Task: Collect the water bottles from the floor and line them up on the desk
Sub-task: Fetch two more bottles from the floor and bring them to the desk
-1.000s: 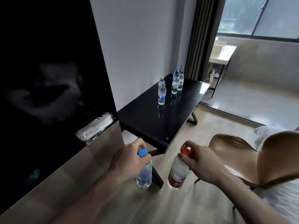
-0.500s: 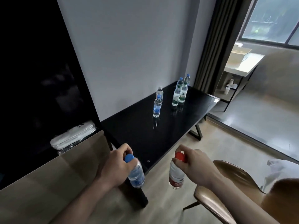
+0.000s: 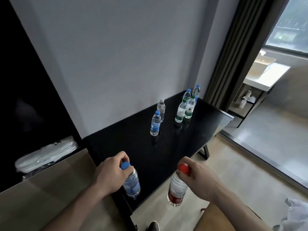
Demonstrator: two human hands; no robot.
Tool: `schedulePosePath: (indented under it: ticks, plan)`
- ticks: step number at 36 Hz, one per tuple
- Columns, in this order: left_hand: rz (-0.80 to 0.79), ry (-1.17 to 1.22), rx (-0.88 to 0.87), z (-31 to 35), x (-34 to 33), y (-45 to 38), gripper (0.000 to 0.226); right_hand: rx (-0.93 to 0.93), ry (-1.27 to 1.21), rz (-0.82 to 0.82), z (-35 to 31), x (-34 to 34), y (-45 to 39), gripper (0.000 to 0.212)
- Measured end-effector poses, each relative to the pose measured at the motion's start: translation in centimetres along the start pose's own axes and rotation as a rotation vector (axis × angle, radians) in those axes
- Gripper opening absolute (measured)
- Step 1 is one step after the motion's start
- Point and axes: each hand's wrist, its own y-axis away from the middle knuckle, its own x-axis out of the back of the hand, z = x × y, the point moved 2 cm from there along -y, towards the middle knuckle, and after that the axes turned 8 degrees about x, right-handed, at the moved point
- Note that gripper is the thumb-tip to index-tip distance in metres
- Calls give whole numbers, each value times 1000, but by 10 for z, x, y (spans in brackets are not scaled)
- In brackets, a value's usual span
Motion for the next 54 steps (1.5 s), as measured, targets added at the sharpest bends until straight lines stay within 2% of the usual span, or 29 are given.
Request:
schedulePosePath:
  ticks: [6,19,33,41,46,54]
  plan:
    - [-5,8,39,12,-17,-73,19,-11,-24,-13,48,18,-63,12]
    - [-14,-31,177,35,-44,-168,19,-35,-27,-28,131,42,-177,22]
    - [90,-148,441,56,-86,-239,20,137,-86,-240,230,52,-289,22]
    - [88,-235,623,86,-107,-280,21,278,-85,-360,295,75,-348,21]
    - [61,-270,665,105,-119,-294,18,360,-28,-438,318,88,-381,22]
    - [41,-241,654,124,-140,-298,18,385,23,-471,344,98,-416,18]
